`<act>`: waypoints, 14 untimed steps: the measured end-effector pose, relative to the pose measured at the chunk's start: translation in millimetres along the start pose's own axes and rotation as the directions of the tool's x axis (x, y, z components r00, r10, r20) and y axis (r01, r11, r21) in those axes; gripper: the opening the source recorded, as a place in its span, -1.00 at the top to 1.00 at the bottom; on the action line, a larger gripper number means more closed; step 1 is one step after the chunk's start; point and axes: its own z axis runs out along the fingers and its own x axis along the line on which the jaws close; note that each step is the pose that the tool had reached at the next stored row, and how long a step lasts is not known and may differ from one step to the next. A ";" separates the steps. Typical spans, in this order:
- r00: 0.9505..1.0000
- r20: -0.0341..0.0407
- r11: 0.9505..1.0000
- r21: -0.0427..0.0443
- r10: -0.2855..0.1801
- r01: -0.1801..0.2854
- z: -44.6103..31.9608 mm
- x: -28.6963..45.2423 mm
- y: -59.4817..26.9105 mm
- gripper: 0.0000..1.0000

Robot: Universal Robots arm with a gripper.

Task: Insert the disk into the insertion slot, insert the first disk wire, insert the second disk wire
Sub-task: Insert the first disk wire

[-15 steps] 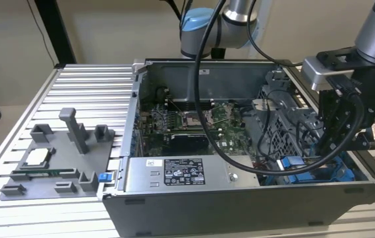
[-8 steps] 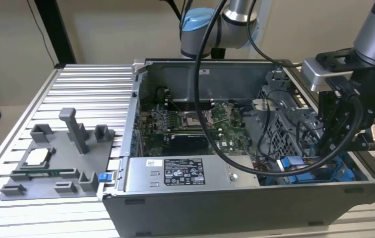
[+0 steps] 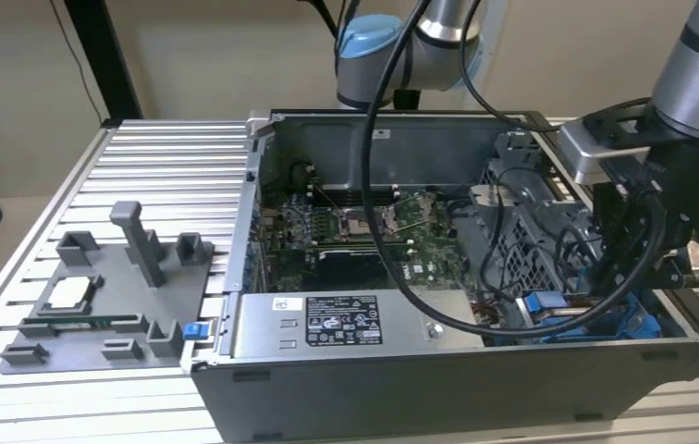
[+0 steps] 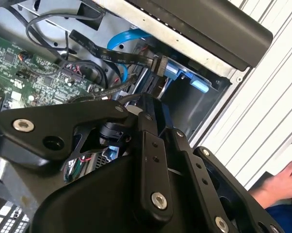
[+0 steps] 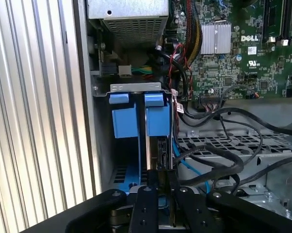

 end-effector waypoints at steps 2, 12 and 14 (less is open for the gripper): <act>1.000 0.000 1.000 0.001 0.000 0.000 0.9 0.0 -1.5 1.00; 0.999 0.031 1.000 -0.001 -0.017 0.017 4.2 -0.6 -8.5 1.00; 0.999 0.033 1.000 -0.001 -0.029 0.029 5.1 -0.6 -9.4 1.00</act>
